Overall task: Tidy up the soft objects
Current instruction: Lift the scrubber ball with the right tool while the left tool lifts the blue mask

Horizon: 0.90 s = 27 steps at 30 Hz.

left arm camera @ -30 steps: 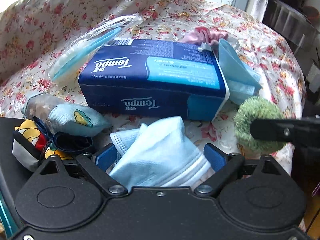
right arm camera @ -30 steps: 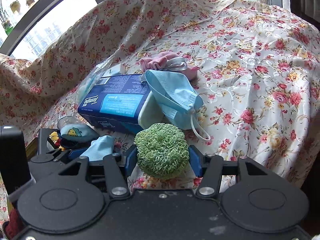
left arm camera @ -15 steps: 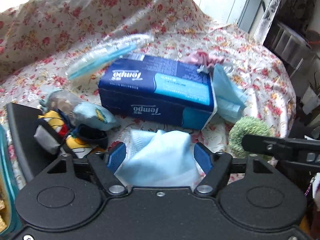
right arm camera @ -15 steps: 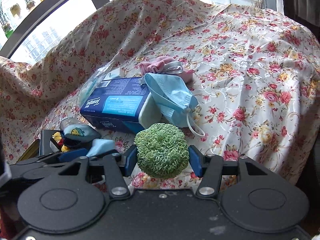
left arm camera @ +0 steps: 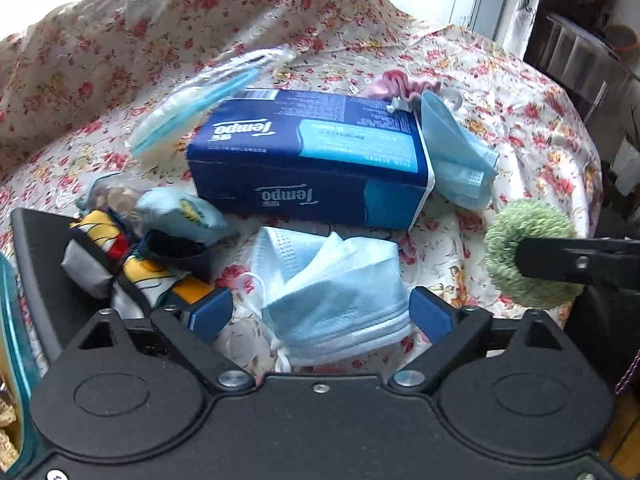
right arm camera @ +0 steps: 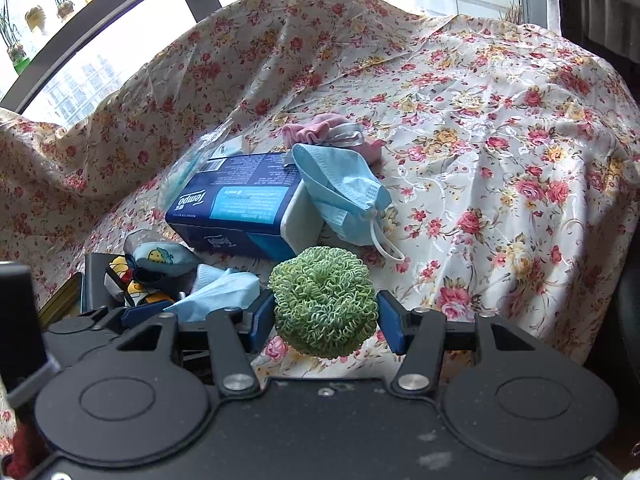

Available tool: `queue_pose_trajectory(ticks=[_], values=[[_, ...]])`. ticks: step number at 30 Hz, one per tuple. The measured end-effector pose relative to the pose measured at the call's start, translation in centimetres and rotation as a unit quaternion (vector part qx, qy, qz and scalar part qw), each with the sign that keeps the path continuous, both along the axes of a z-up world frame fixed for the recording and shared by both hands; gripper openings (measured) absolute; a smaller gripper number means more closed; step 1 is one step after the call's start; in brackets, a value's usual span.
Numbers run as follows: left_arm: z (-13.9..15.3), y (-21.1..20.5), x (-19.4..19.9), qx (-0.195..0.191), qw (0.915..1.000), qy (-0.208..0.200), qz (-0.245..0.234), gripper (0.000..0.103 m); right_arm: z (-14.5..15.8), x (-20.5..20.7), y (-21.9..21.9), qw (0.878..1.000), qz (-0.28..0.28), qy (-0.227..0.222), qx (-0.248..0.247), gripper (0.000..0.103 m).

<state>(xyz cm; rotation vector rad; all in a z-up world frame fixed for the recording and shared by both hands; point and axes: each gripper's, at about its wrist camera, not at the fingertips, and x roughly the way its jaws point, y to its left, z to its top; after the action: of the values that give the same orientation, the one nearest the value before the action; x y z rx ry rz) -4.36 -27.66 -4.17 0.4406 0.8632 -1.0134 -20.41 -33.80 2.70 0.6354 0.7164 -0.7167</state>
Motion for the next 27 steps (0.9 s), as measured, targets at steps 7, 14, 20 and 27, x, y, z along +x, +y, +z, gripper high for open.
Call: queue_pose_trajectory(ticks=[7,14,20,27], values=[[-1.2,-1.5,0.1,0.010,0.9999,-0.001,0.003,0.094,-0.5,0.0,-0.6,1.000,-0.007,0.001,0.007,0.054],[-1.4,-1.5,0.2,0.009,0.9999,-0.013,0.007,0.092,-1.1,0.5,-1.2,1.000,-0.005,0.004,0.015,0.054],[-1.5,-1.4,0.1,0.007,0.9999,-0.011,-0.002,0.072,-1.2,0.6,-1.3,1.000,-0.003,0.005,0.016,0.054],[-0.2,-0.6,0.3,-0.012,0.9999,0.004,0.000,0.056,-0.8,0.5,-1.1,1.000,-0.002,0.005,0.010,0.054]])
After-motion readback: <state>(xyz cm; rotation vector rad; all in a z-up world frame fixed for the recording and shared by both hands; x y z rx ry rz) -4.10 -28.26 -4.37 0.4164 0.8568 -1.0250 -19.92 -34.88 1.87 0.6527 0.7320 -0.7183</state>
